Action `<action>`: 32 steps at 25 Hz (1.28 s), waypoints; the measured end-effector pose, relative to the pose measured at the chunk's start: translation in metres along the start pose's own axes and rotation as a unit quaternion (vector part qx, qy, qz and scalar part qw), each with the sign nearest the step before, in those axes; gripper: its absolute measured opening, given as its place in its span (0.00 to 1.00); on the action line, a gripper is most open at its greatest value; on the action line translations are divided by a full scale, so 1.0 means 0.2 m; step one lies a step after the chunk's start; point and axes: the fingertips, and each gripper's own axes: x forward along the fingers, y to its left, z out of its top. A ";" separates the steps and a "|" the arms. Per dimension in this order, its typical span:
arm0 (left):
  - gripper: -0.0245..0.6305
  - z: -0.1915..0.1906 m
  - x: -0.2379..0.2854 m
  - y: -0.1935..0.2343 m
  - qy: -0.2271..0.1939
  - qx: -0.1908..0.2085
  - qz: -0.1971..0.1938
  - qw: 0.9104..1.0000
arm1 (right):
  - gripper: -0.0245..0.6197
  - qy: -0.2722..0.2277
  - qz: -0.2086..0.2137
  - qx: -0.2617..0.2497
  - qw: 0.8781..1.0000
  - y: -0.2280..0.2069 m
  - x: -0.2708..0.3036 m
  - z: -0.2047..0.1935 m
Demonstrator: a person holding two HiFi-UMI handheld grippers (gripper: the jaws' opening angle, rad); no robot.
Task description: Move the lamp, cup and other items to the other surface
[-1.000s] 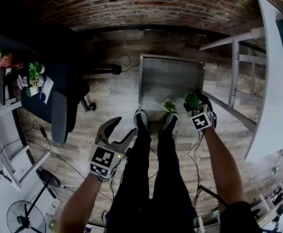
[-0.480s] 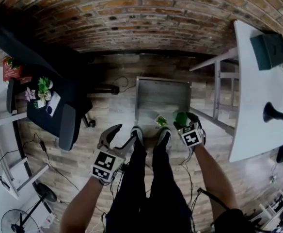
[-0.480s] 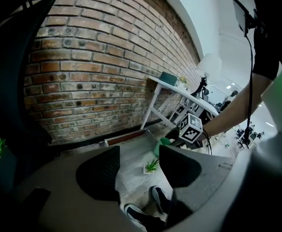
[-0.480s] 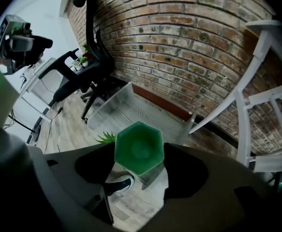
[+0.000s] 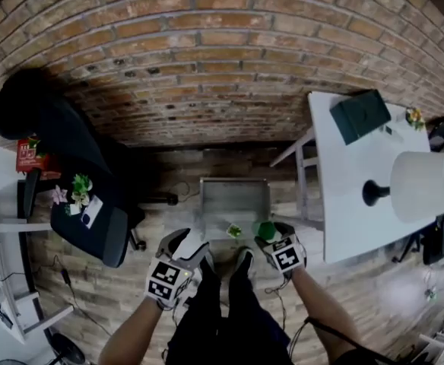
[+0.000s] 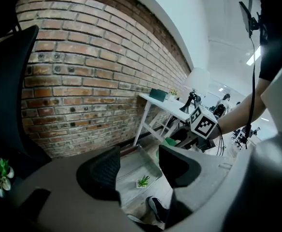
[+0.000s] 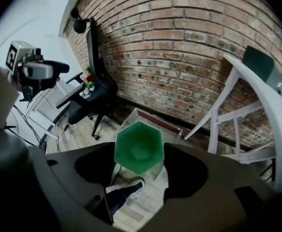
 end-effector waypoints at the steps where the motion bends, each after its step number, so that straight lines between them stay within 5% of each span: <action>1: 0.41 0.04 -0.02 -0.01 -0.005 0.004 -0.003 1.000 | 0.53 -0.009 -0.001 0.009 1.000 0.00 -0.08 0.03; 12: 0.41 0.56 -0.19 -0.10 -0.083 0.031 -0.032 0.996 | 0.53 -0.125 -0.079 0.074 0.986 -0.23 -1.02 0.22; 24: 0.39 0.71 -0.08 -0.31 -0.087 0.072 -0.108 0.988 | 0.53 -0.144 -0.204 0.186 0.950 -0.58 -1.68 -0.14; 32: 0.39 0.67 -0.05 -0.44 -0.064 0.081 -0.115 0.988 | 0.53 -0.137 -0.231 0.216 0.939 -0.81 -1.82 -0.43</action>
